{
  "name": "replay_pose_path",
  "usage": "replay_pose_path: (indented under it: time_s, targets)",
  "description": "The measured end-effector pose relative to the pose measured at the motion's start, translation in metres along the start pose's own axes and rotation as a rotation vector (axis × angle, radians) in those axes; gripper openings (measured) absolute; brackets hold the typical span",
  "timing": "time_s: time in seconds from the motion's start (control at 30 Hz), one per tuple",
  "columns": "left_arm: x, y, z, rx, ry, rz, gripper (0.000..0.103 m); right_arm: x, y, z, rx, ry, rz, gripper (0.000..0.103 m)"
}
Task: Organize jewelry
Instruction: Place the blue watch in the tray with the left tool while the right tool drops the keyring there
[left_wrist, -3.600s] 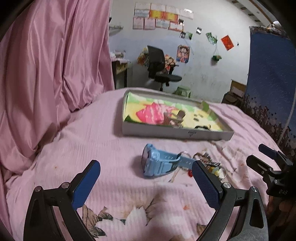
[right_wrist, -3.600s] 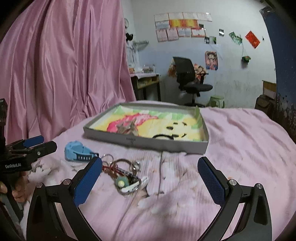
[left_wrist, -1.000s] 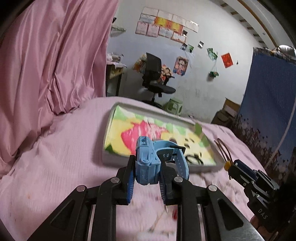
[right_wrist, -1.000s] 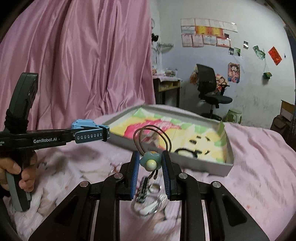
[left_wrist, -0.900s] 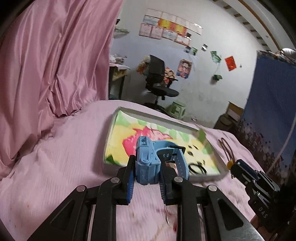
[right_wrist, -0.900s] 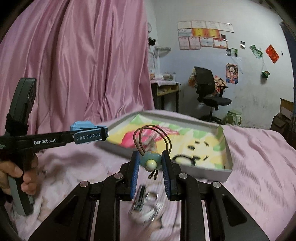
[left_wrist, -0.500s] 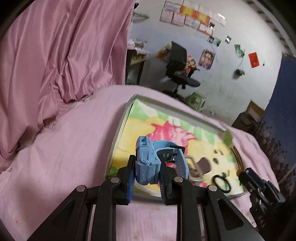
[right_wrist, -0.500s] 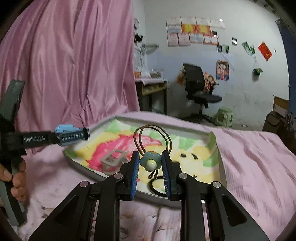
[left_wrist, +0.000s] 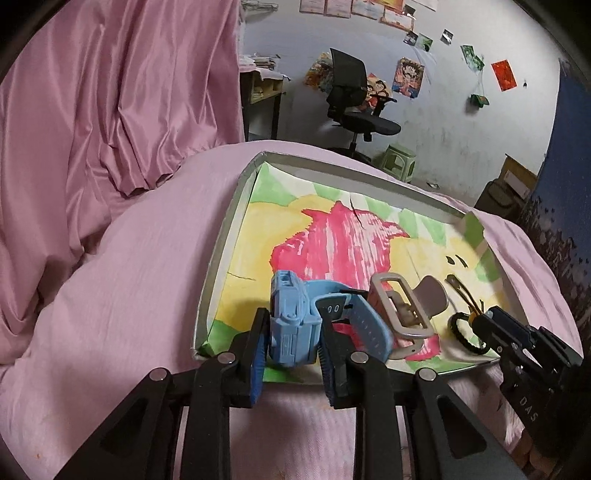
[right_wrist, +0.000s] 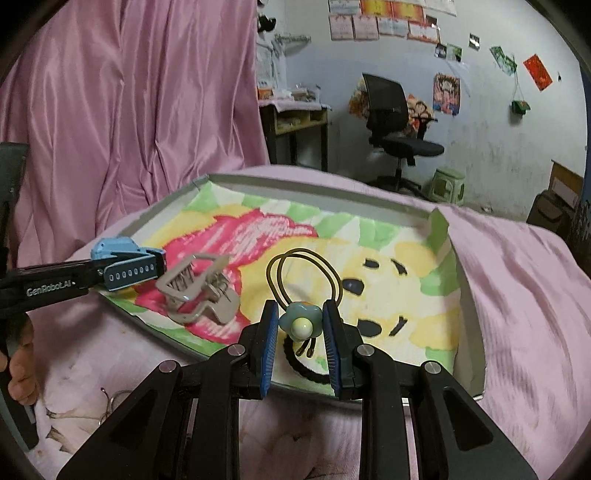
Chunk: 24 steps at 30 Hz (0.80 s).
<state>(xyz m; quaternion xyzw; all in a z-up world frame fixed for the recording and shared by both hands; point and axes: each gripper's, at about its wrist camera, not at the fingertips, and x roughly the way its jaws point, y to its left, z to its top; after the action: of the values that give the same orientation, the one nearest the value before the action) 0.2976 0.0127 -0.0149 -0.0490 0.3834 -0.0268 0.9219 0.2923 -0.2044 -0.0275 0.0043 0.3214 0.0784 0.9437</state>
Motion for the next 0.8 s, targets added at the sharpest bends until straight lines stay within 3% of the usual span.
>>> replay_pose_path:
  time_s: [0.3,0.47,0.6,0.8]
  targets:
    - [-0.001,-0.001,0.0,0.012,-0.003,-0.034,0.036,0.004,-0.011,-0.005,0.038,0.028,0.008,0.022]
    - [-0.013,0.004,-0.003,-0.008,-0.044,-0.049,0.055,0.001,-0.011,-0.006,0.039,0.011,0.011,0.036]
    - [-0.026,0.007,-0.006,-0.025,-0.085,-0.059,0.062,-0.009,-0.01,-0.006,0.036,-0.024,0.005,0.038]
    - [-0.05,0.009,-0.015,-0.031,-0.165,-0.058,0.079,-0.036,-0.006,-0.01,0.028,-0.111,-0.022,0.057]
